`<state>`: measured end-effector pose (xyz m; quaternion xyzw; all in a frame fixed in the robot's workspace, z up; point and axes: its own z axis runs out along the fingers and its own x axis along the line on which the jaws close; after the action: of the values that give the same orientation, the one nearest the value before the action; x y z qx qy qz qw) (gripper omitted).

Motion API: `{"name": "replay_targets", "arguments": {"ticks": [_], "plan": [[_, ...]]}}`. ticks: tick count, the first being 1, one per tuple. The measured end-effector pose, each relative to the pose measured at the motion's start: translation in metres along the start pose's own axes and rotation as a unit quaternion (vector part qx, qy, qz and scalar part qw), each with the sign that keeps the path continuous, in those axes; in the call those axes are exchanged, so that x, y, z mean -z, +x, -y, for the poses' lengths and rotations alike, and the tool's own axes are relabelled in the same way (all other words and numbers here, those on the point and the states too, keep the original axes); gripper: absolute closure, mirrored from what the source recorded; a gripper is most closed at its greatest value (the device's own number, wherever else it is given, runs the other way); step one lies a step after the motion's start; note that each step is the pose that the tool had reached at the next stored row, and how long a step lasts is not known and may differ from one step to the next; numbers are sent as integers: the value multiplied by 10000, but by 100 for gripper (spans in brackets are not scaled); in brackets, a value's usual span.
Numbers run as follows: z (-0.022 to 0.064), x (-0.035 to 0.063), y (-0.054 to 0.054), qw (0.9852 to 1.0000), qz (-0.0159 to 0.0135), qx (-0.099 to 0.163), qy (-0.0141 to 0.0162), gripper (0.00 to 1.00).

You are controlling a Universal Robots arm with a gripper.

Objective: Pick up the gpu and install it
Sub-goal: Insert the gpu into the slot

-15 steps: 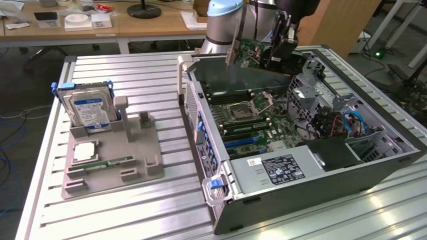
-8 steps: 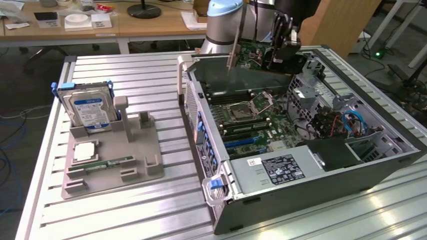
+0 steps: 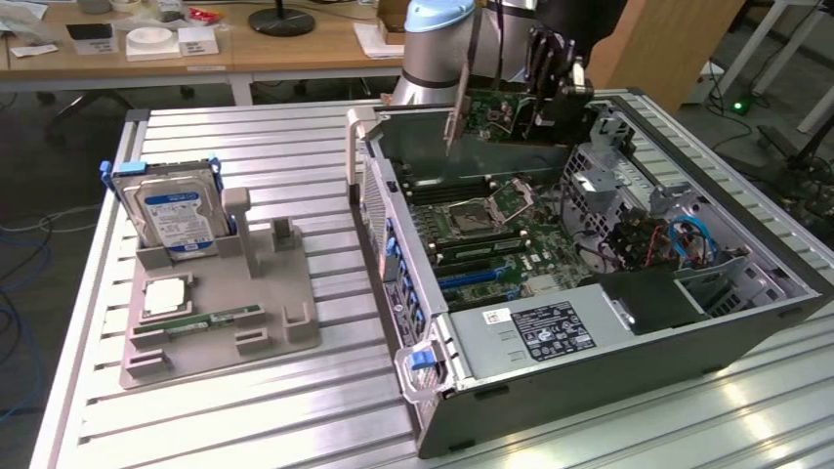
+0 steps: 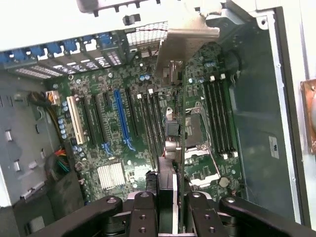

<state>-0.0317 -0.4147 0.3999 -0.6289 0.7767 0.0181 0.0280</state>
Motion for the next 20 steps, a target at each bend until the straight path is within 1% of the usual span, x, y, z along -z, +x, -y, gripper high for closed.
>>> {"name": "replay_targets", "arguments": {"ticks": [4, 10, 20], "plan": [[1, -26, 7, 9998, 7, 219, 10, 73], [2, -47, 15, 9988, 15, 498, 21, 73], [5, -73, 31, 9963, 24, 861, 23, 73]]}}
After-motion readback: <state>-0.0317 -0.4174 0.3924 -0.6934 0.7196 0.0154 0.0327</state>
